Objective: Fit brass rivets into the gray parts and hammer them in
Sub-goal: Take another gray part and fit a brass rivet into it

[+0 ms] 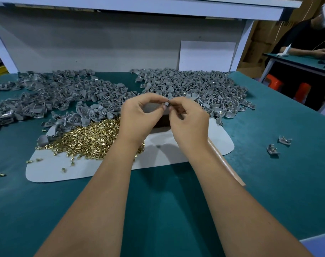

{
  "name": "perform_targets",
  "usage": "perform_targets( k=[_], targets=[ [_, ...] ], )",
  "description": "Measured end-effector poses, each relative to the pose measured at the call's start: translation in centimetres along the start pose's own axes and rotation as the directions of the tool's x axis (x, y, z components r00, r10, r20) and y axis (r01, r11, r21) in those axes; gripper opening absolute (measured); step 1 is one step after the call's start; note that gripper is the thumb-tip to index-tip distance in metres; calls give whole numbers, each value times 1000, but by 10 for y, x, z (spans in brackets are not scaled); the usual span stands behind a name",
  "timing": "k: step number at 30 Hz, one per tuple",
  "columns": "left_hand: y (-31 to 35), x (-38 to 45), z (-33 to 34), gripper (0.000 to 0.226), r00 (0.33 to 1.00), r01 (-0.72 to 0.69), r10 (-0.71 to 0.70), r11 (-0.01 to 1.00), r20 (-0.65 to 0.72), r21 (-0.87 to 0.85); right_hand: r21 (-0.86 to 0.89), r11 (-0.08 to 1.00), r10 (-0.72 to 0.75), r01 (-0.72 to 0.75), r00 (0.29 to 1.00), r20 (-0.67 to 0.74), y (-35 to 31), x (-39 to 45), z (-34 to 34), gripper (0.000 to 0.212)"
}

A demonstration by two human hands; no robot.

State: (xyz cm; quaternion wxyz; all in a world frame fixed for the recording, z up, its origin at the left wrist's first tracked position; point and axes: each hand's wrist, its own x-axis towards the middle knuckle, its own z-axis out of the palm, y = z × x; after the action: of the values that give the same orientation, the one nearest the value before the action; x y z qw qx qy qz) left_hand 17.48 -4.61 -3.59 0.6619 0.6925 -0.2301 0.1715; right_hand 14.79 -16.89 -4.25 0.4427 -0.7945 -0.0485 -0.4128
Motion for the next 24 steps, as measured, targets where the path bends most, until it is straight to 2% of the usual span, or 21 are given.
perform_targets(
  k=[6,16,24],
  targets=[
    [0,3,3,32,996,77,-76,997,42,-8,11,996,85,-85,996,30,1,-1,1,10],
    [1,1,3,26,992,123,-120,991,45,-59,12,998,69,-69,998,14,2,-1,1,10],
    [0,0,10,23,988,148,-145,986,44,-76,106,965,242,-239,970,-12,-3,-1,8,17]
  ],
)
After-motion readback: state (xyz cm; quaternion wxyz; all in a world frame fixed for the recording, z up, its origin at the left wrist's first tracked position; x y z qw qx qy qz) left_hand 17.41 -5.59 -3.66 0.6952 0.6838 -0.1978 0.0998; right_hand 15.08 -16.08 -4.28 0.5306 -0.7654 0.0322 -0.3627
